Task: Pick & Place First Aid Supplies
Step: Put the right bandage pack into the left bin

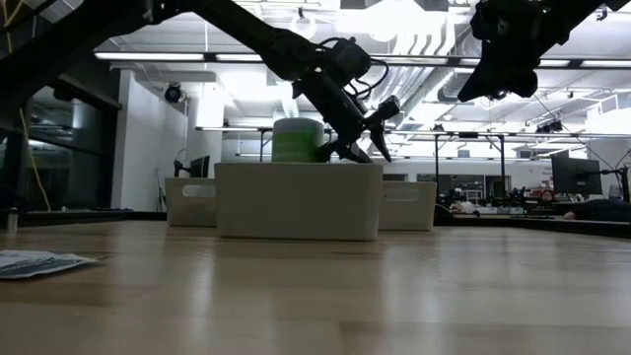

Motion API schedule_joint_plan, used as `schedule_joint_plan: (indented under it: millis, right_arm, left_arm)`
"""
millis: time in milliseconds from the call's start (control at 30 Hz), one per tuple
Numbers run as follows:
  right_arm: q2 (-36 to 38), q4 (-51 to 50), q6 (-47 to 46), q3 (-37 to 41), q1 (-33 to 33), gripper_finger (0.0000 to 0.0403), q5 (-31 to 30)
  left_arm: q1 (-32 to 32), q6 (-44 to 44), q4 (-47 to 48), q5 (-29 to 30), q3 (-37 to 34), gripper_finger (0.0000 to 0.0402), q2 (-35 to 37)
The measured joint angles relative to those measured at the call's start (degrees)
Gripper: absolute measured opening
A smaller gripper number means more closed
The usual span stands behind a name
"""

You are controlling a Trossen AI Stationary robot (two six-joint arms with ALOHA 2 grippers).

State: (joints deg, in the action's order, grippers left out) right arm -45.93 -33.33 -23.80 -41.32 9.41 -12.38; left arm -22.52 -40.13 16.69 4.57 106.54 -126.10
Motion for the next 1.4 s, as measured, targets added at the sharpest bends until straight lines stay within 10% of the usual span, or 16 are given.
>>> schedule_joint_plan:
  millis: [267,767,1400]
  right_arm:
    - [0.0,2.1,-3.9,0.0,-0.8,0.0000,0.3]
    - [-7.8,16.8,-10.8,-2.1,-12.9,0.0000,-11.4]
    - [-30.7,19.3,-11.0,-18.7,-25.2,0.0000,-17.3]
  left_arm:
    - [1.2,10.2,5.9,-8.6,2.6,0.0176,3.1]
    - [12.4,23.3,23.5,-3.7,-1.0,0.0177,16.2]
    - [32.6,4.7,5.2,6.2,-45.3,0.0177,45.1]
